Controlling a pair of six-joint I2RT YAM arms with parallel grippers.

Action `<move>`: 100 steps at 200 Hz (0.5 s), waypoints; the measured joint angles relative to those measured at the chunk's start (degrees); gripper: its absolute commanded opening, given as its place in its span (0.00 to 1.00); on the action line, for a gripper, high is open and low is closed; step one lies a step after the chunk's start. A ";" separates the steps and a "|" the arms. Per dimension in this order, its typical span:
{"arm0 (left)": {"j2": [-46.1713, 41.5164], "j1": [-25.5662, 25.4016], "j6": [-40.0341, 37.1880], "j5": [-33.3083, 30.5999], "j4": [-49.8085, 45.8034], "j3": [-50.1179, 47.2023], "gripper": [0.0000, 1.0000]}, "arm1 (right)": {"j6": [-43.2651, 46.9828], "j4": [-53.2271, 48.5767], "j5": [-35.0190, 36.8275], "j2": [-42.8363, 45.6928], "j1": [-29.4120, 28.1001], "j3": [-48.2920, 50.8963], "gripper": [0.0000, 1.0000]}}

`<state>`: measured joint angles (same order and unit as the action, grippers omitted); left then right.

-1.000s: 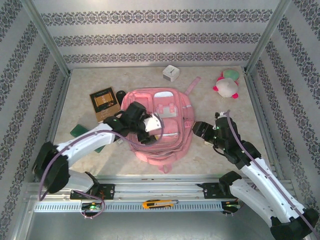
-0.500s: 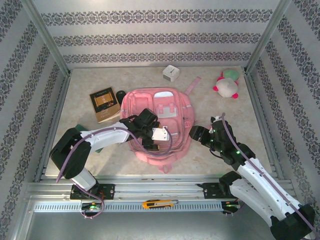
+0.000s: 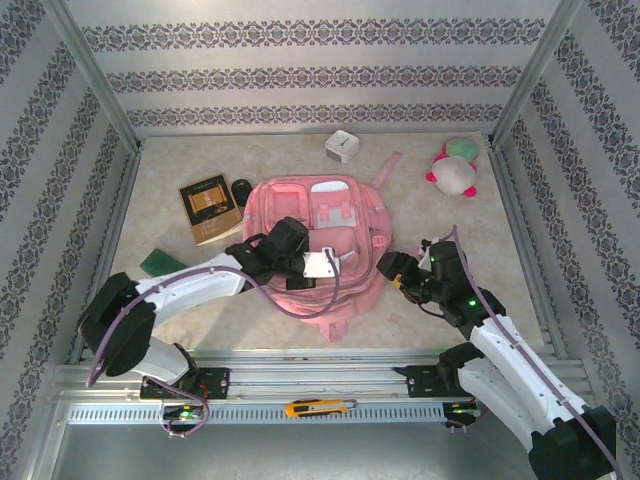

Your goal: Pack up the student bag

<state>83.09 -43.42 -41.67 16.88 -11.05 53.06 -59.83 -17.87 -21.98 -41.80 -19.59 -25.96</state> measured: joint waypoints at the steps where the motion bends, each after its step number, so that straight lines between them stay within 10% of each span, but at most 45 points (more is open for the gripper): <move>1: -0.15 0.09 0.11 0.15 0.00 0.00 0.00 | -0.07 0.00 -0.04 0.00 0.00 0.02 0.73; 100: -4.68 4.92 6.88 7.10 0.24 0.00 0.00 | -10.67 17.29 -8.52 -8.31 0.96 3.63 0.43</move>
<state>78.41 -38.50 -34.79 23.99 -10.81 53.06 -70.50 -0.58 -30.50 -50.11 -18.63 -22.33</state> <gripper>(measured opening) 0.049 0.473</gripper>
